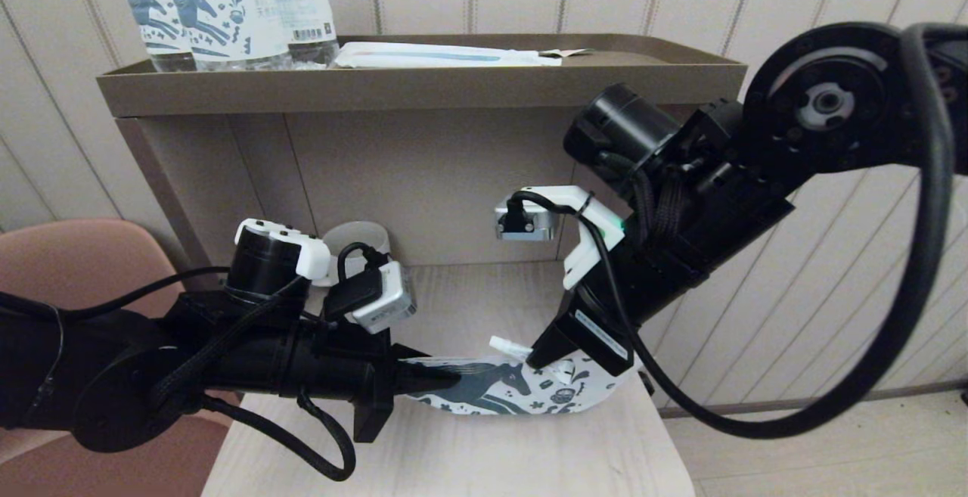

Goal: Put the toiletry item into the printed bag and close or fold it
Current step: Place the toothpaste on the table

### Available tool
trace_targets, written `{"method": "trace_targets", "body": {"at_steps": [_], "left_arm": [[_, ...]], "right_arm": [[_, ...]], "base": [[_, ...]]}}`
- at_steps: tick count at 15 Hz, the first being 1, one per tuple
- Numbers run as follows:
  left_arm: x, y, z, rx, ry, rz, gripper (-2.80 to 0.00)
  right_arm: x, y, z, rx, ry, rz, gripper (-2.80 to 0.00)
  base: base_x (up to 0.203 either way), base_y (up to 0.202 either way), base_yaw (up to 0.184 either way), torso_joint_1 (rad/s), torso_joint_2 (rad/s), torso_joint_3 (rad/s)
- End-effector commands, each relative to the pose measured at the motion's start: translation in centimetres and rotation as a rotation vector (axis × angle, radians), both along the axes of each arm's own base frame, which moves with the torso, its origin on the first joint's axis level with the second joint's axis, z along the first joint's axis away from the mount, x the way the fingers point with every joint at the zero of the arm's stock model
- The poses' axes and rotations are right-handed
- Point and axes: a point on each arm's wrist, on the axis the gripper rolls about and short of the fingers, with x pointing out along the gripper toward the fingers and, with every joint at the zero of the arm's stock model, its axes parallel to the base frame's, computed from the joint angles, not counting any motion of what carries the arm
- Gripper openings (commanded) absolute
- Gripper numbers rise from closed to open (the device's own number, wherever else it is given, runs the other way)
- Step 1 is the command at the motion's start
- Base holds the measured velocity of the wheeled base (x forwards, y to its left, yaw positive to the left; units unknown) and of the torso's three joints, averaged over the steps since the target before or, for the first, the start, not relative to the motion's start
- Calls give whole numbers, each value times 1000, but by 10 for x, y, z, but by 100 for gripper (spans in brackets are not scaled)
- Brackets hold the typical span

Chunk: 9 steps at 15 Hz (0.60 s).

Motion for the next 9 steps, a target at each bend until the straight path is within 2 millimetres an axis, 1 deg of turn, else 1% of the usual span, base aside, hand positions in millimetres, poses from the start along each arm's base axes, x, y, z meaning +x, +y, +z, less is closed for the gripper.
{"method": "trace_targets", "body": {"at_steps": [1, 3, 6, 9], "left_arm": [[0, 0, 0, -2, -3, -4, -280], [1, 0, 0, -2, -3, -2, -280], [0, 0, 1, -3, -5, -2, -280], [0, 1, 2, -6, -10, -2, -280]], "right_arm": [[-2, -1, 5, 11, -9, 4, -280], [-8, -6, 13, 25, -28, 3, -280], [-9, -6, 11, 17, -17, 4, -280], [-6, -4, 3, 2, 0, 3, -280]], "base": [[0, 0, 0, 0, 0, 0], [0, 0, 0, 0, 0, 0], [0, 0, 0, 0, 0, 0], [0, 0, 0, 0, 0, 0]]}}
